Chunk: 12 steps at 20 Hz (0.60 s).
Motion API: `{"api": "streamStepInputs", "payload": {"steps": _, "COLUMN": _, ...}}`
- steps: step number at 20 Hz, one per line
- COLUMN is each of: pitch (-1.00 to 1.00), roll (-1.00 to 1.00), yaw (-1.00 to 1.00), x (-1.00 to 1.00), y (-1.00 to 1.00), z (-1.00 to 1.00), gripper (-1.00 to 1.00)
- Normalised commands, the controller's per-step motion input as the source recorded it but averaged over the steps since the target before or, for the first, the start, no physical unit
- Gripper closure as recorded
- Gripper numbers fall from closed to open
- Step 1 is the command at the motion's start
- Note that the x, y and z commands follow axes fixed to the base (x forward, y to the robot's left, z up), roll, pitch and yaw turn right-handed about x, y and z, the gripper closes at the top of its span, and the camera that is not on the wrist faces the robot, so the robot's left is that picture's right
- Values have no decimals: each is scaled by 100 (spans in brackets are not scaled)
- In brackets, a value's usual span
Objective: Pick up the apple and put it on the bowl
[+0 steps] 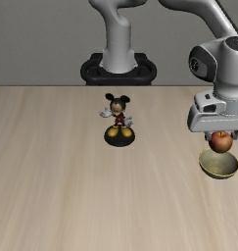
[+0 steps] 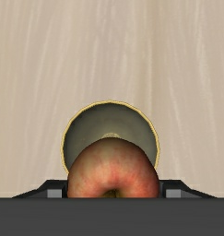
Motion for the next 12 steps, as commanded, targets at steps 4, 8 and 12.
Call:
{"api": "streamStepInputs", "payload": {"steps": 4, "pitch": 0, "roll": 0, "yaw": 0, "x": 0, "y": 0, "z": 0, "gripper": -100}}
{"api": "streamStepInputs", "payload": {"steps": 8, "pitch": 0, "roll": 0, "yaw": 0, "x": 0, "y": 0, "z": 0, "gripper": -100}}
{"api": "streamStepInputs", "payload": {"steps": 12, "pitch": 0, "roll": 0, "yaw": 0, "x": 0, "y": 0, "z": 0, "gripper": -100}}
